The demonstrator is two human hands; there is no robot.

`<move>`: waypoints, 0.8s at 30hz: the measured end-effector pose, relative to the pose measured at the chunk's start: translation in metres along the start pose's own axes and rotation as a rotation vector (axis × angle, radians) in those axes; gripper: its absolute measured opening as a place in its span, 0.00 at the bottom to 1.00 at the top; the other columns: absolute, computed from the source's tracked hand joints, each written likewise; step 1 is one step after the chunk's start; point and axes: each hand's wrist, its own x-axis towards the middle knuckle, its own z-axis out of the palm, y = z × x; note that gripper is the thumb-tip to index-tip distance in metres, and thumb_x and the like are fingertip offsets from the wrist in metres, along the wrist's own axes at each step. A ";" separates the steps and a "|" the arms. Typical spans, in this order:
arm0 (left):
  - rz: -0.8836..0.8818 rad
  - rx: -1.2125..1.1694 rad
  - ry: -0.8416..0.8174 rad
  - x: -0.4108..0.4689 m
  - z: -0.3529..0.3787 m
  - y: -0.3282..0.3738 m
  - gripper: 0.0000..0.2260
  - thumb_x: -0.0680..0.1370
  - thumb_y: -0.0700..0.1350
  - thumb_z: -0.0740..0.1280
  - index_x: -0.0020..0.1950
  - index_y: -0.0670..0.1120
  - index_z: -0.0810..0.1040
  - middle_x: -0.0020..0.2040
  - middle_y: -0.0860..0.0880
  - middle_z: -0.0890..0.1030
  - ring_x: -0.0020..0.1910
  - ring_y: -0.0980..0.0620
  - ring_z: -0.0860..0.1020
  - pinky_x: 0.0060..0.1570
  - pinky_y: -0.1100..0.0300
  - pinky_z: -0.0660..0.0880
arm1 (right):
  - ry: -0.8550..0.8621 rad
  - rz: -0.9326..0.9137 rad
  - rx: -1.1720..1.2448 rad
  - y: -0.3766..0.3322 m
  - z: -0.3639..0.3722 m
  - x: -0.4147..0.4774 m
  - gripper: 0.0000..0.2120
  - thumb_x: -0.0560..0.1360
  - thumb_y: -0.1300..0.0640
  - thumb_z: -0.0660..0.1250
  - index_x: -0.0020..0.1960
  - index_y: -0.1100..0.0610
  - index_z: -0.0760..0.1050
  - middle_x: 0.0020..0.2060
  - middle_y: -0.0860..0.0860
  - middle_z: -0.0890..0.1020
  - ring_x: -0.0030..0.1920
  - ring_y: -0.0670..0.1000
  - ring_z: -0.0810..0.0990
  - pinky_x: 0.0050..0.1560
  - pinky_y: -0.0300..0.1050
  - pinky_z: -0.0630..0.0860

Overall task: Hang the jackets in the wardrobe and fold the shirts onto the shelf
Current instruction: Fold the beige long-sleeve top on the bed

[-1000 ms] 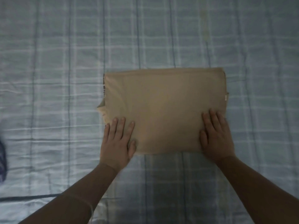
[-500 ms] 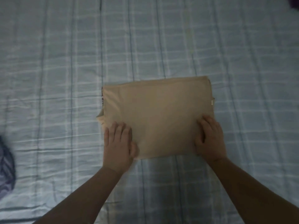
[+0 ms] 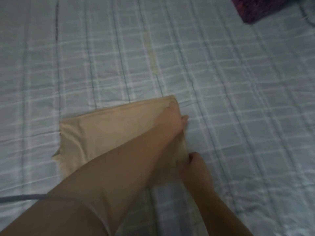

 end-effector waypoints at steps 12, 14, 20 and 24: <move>-0.135 0.103 -0.013 0.028 0.030 0.007 0.26 0.79 0.38 0.60 0.74 0.30 0.57 0.67 0.34 0.72 0.61 0.37 0.76 0.60 0.47 0.75 | -0.179 -0.041 0.112 -0.009 -0.012 -0.008 0.14 0.67 0.53 0.70 0.51 0.47 0.72 0.49 0.50 0.82 0.53 0.57 0.81 0.47 0.46 0.74; -0.104 -0.047 0.020 0.026 0.018 0.002 0.23 0.79 0.38 0.61 0.73 0.35 0.61 0.60 0.38 0.76 0.57 0.39 0.77 0.57 0.49 0.75 | -0.166 -0.066 0.177 -0.016 -0.007 -0.019 0.18 0.66 0.52 0.70 0.56 0.49 0.74 0.48 0.48 0.83 0.51 0.55 0.82 0.50 0.50 0.78; 0.157 -0.325 0.074 -0.010 -0.059 -0.040 0.32 0.77 0.38 0.63 0.79 0.53 0.57 0.60 0.42 0.80 0.54 0.47 0.80 0.54 0.57 0.74 | -0.177 -0.185 0.305 -0.062 0.011 -0.067 0.24 0.71 0.58 0.70 0.63 0.40 0.72 0.47 0.37 0.81 0.46 0.32 0.79 0.45 0.29 0.75; 0.315 -0.289 0.109 -0.037 -0.115 -0.100 0.26 0.78 0.30 0.57 0.75 0.44 0.68 0.70 0.42 0.73 0.66 0.51 0.74 0.62 0.77 0.63 | -0.234 -0.287 0.215 -0.104 0.048 -0.099 0.36 0.68 0.48 0.66 0.75 0.40 0.61 0.55 0.42 0.79 0.55 0.46 0.80 0.56 0.43 0.75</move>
